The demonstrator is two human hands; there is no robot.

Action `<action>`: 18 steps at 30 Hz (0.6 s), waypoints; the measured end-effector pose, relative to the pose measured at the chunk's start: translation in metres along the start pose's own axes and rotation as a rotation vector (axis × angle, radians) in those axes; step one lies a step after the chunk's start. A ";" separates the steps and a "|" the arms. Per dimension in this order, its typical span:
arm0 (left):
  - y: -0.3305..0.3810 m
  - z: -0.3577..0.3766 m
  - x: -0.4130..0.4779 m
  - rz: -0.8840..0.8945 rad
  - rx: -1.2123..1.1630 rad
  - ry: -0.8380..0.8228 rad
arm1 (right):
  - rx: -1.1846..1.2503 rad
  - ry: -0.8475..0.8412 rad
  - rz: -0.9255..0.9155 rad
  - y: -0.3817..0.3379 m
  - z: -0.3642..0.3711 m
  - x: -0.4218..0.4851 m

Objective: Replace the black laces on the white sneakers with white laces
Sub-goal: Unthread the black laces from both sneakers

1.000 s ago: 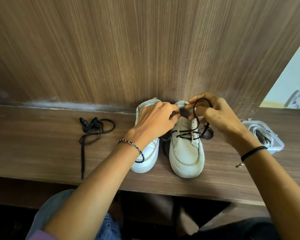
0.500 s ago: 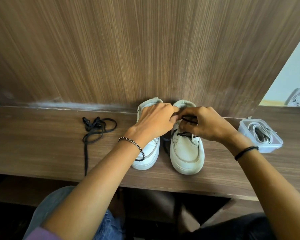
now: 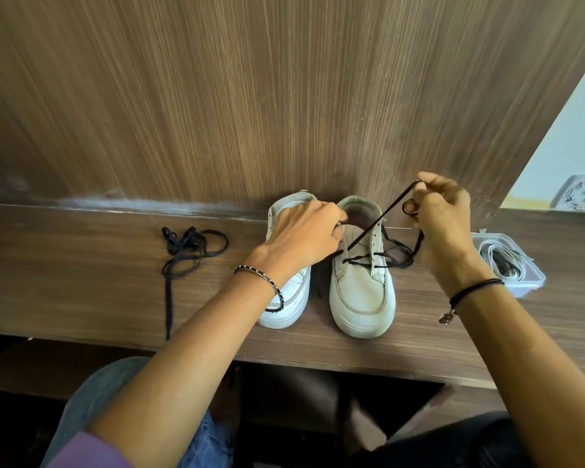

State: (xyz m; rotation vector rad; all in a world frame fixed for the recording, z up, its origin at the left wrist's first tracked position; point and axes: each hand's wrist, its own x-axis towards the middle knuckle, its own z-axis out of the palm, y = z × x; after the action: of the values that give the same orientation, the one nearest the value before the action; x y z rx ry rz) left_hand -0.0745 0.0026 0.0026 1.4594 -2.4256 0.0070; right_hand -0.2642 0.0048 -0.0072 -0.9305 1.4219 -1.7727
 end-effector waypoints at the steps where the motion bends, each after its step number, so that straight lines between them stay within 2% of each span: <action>1: 0.000 0.001 0.000 0.005 -0.004 0.001 | -0.023 -0.052 0.034 0.001 0.000 0.000; 5: 0.000 0.004 0.001 0.030 0.004 0.018 | -0.011 -0.294 0.117 -0.006 0.005 -0.009; 8: -0.001 0.006 0.002 0.028 0.006 0.015 | -0.084 -0.387 0.139 -0.013 0.008 -0.015; 12: -0.003 0.008 0.004 0.016 -0.023 0.018 | -0.570 -0.511 -0.065 -0.011 0.005 -0.018; 16: -0.001 0.006 0.003 0.009 -0.031 0.024 | -0.936 -0.776 -0.275 -0.007 0.002 -0.017; 18: -0.001 0.006 0.003 0.007 -0.032 0.024 | -1.130 -0.806 -0.378 0.001 0.004 -0.013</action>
State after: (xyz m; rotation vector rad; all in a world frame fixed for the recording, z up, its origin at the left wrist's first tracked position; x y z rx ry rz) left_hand -0.0766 -0.0011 -0.0026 1.4287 -2.4006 -0.0121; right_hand -0.2535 0.0140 -0.0091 -2.2613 1.6536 -0.4479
